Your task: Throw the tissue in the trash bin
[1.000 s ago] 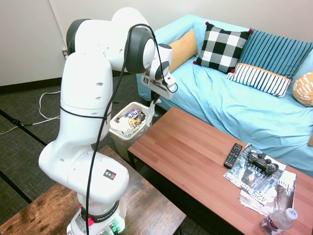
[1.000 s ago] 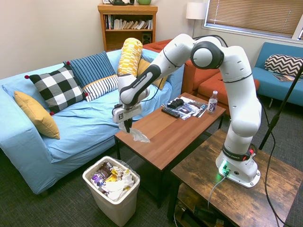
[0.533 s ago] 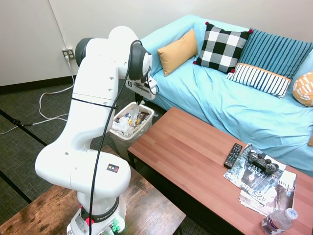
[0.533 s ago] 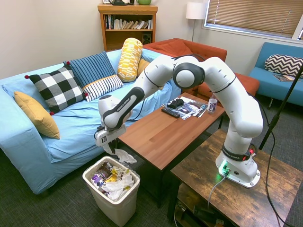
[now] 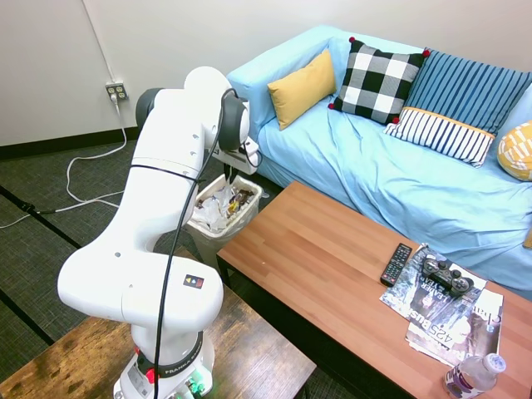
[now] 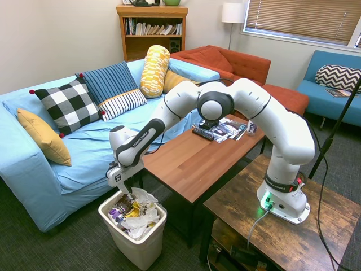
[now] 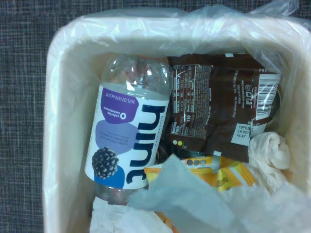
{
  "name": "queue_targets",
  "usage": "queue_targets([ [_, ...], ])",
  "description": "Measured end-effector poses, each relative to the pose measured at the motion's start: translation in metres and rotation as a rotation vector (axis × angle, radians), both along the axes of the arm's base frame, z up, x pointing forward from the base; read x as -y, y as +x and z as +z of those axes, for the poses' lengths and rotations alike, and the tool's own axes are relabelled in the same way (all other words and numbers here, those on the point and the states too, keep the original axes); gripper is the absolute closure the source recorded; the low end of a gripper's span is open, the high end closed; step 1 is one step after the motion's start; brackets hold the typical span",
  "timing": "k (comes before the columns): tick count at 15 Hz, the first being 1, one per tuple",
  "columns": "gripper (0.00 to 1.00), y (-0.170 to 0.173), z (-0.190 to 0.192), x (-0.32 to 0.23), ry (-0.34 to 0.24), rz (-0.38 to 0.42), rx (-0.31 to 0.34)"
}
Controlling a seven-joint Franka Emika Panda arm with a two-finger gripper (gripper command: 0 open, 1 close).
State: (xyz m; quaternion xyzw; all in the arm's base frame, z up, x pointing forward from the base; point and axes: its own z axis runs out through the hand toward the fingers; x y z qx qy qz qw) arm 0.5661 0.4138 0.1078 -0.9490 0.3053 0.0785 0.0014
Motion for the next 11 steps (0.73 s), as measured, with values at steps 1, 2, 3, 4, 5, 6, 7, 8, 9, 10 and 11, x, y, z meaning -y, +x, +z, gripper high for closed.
queue_targets([
  [1,0.00,-0.002,0.001,-0.003,-0.004,0.002,-0.002],
  [2,0.00,-0.003,0.001,-0.005,-0.011,0.004,-0.006],
  [3,0.00,-0.005,-0.001,-0.007,-0.020,0.004,-0.009],
  [4,0.00,-0.005,-0.005,-0.007,-0.034,-0.001,-0.013],
  [5,0.00,-0.005,-0.010,-0.006,-0.050,-0.007,-0.016],
  [6,0.00,-0.005,-0.014,-0.005,-0.058,-0.010,-0.017],
  [7,0.00,-0.004,-0.017,-0.005,-0.062,-0.012,-0.017],
  [8,0.00,-0.004,-0.018,-0.006,-0.063,-0.014,-0.015],
  [9,0.00,-0.003,-0.017,-0.006,-0.063,-0.016,-0.012],
  [10,0.00,-0.002,-0.016,-0.006,-0.062,-0.017,-0.009],
  [11,0.00,-0.001,-0.015,-0.006,-0.063,-0.019,-0.007],
])
